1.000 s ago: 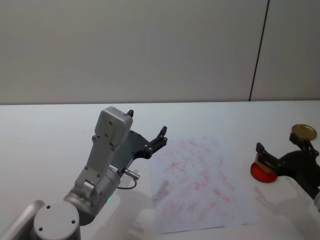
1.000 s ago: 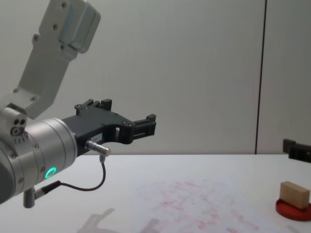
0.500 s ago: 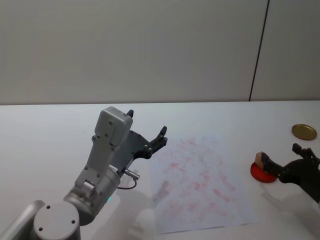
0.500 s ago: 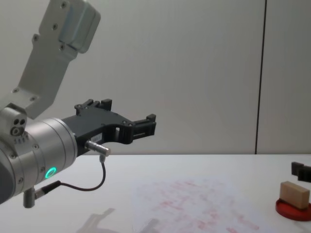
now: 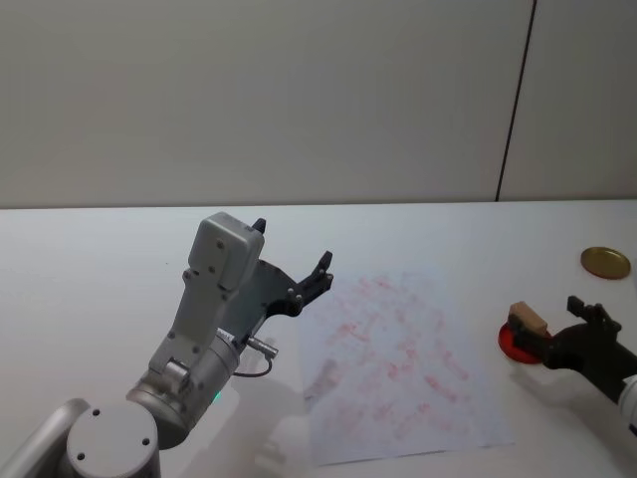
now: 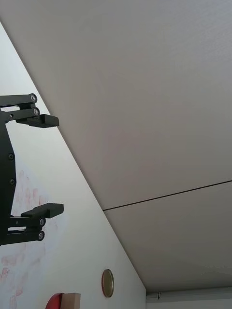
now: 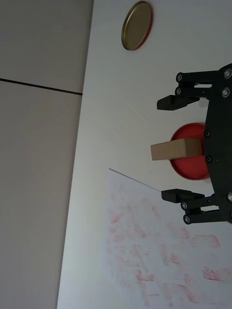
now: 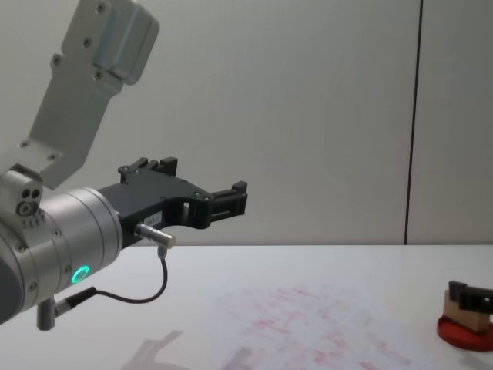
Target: Use the one hand to pick up the stamp and affix it onto the A4 paper.
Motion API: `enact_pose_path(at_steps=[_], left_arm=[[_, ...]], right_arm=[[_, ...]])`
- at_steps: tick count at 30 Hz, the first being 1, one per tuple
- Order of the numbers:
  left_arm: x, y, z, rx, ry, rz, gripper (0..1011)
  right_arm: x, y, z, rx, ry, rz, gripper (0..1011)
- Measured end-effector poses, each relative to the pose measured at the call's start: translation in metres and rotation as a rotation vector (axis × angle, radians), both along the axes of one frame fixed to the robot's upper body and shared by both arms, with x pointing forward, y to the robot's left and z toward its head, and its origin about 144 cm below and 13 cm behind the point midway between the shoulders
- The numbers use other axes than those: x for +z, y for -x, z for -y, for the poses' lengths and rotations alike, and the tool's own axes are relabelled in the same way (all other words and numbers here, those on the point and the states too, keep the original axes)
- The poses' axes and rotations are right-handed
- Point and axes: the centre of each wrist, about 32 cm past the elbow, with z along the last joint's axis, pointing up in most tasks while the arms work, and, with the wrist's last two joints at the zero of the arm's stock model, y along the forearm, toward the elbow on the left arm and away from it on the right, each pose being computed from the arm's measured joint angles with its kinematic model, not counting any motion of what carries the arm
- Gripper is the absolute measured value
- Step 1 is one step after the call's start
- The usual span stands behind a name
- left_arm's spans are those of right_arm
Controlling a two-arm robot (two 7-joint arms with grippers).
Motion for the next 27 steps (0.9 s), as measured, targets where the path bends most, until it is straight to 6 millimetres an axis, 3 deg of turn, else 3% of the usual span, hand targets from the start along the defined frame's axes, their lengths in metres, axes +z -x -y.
enact_pose_path(at_steps=[10,27], left_arm=[[0.000,0.000,0.000,0.000,0.000,0.000,993],[0.000,0.000,0.000,0.000,0.000,0.000,993]], right_arm=[[-0.008,-0.011,-0.004,0.015,0.017,-0.032,976],[-0.013,-0.024,-0.009,0.031,0.040,-0.058,506]])
